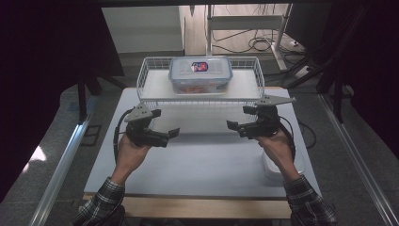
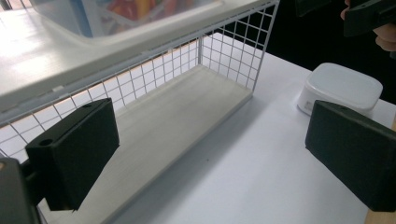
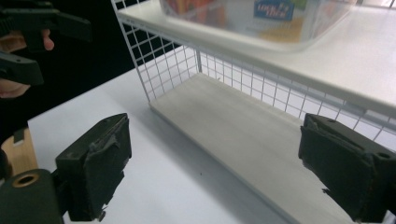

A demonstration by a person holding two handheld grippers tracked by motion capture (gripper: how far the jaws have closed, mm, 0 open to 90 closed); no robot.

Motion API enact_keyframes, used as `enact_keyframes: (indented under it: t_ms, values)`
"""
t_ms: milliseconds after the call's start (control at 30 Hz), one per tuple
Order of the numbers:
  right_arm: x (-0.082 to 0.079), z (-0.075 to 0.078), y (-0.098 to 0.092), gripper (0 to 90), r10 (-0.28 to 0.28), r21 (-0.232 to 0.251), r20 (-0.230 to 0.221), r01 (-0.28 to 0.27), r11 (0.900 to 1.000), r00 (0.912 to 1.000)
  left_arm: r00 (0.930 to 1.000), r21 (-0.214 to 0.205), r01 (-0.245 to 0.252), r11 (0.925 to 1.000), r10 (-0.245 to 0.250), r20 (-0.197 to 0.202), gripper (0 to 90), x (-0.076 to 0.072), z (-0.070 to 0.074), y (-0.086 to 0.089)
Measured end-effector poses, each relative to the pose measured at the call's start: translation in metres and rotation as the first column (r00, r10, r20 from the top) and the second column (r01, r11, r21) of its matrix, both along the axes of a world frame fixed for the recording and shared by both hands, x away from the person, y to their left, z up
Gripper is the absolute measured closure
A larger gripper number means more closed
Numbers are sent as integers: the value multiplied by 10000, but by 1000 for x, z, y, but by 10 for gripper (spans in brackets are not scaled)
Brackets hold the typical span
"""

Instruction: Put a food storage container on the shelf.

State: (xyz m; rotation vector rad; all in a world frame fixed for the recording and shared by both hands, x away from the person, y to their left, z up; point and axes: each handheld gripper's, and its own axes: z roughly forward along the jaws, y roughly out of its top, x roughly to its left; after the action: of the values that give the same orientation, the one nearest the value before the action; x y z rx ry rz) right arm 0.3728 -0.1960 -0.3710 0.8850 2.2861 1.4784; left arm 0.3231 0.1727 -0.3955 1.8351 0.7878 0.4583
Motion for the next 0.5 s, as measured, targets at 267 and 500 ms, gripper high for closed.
enact_keyframes:
  t_ms: [267,500]
  values:
    - [-17,-13,-6,60,147,-129,126,-145,9998,9998,9999,89,106,9999,-106,9,16,-17,-17,-2]
    - [-27,-24,-12,62,74,-278,61,-72,9996,10000,9999,235,84,9997,-85,72,20,-28,-28,-4]
